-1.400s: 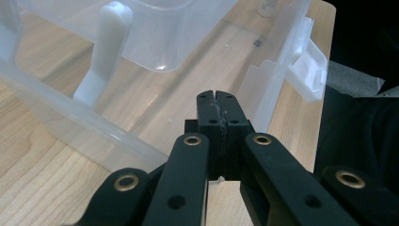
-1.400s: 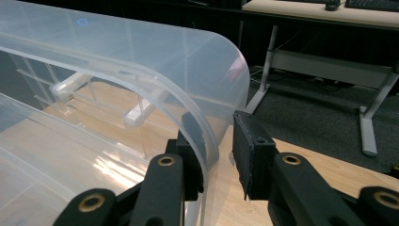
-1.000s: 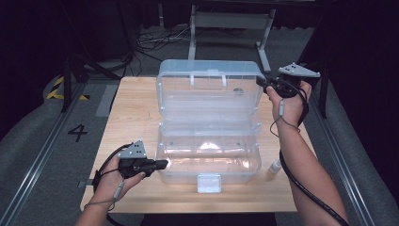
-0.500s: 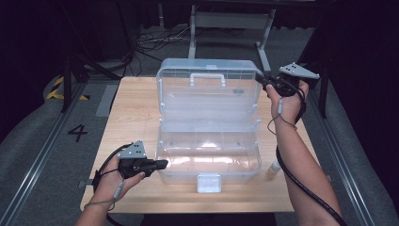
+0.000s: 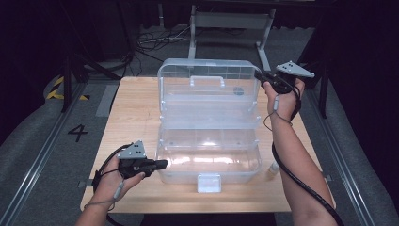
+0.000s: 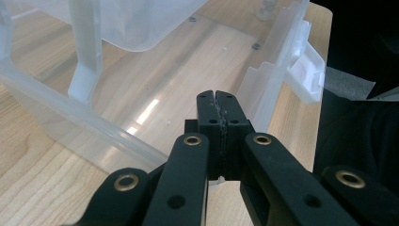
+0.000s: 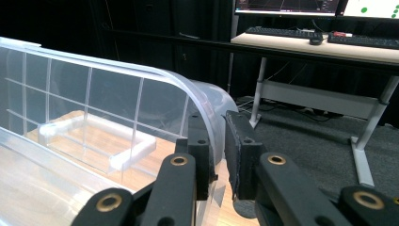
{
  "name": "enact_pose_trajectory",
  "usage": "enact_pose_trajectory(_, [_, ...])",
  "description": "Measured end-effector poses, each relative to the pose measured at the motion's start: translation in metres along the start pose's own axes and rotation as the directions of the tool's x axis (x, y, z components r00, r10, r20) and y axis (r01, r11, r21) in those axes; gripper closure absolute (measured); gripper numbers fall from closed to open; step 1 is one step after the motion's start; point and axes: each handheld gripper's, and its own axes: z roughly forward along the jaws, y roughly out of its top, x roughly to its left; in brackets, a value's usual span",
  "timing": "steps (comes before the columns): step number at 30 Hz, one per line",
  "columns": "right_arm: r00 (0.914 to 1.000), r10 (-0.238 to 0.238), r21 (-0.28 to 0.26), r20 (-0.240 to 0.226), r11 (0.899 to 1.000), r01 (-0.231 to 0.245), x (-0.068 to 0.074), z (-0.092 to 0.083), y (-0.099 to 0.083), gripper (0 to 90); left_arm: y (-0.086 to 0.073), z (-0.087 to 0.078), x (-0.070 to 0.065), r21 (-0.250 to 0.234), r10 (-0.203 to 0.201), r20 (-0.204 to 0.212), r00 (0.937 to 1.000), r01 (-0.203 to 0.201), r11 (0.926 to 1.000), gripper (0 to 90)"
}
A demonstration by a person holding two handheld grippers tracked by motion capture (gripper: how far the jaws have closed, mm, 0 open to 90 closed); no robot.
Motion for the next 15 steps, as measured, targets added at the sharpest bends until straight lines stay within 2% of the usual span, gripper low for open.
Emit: enact_pose_trajectory(15, [0.9999, -0.014, 0.009, 0.009, 1.000, 0.014, -0.006, 0.015, -0.004, 83.1, 0.000, 0.000, 0.001, -0.003, -0.004, 0.006, 1.0000, 0.005, 1.0000, 90.0])
